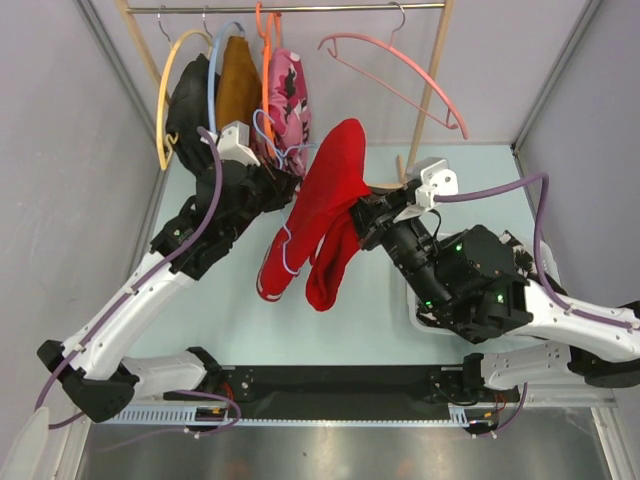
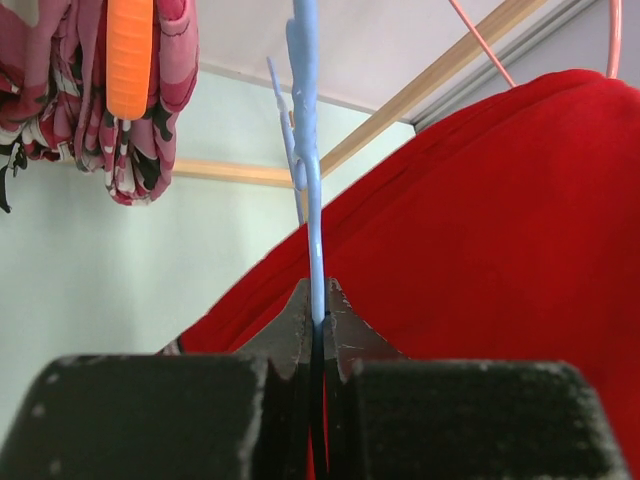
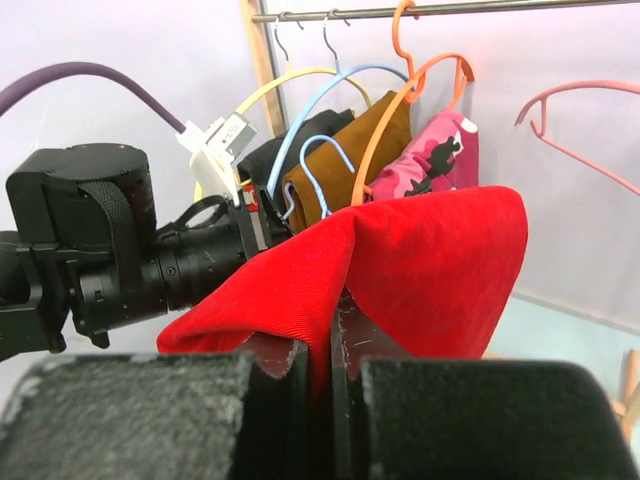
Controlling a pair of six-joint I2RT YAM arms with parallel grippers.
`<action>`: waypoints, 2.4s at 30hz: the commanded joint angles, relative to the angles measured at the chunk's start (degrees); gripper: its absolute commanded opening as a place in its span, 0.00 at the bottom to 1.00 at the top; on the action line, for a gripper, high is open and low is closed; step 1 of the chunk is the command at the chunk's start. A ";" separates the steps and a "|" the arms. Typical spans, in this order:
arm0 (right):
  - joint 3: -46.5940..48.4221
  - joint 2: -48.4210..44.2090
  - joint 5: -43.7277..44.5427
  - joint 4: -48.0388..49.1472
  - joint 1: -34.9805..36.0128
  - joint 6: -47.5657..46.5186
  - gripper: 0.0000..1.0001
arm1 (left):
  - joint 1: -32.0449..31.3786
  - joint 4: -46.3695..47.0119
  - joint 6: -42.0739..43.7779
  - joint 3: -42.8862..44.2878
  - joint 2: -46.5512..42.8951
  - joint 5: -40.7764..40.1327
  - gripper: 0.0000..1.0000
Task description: Remove the trousers from the hanger
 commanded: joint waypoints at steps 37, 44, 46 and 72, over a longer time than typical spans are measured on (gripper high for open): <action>-7.64 -15.13 14.56 -9.20 -3.17 7.23 0.00 | 0.19 3.43 9.14 -6.36 -7.90 6.07 0.00; -13.10 -15.14 -11.17 -21.78 -32.69 28.44 0.00 | 0.19 3.52 8.96 -5.57 -7.81 7.48 0.00; -13.37 -14.70 -20.62 -22.39 -42.53 30.73 0.00 | 0.19 3.17 9.23 -5.66 -7.99 7.75 0.00; -15.74 -19.97 -88.53 -24.23 -115.68 56.94 0.00 | 0.19 2.73 11.69 -4.07 -8.69 9.42 0.00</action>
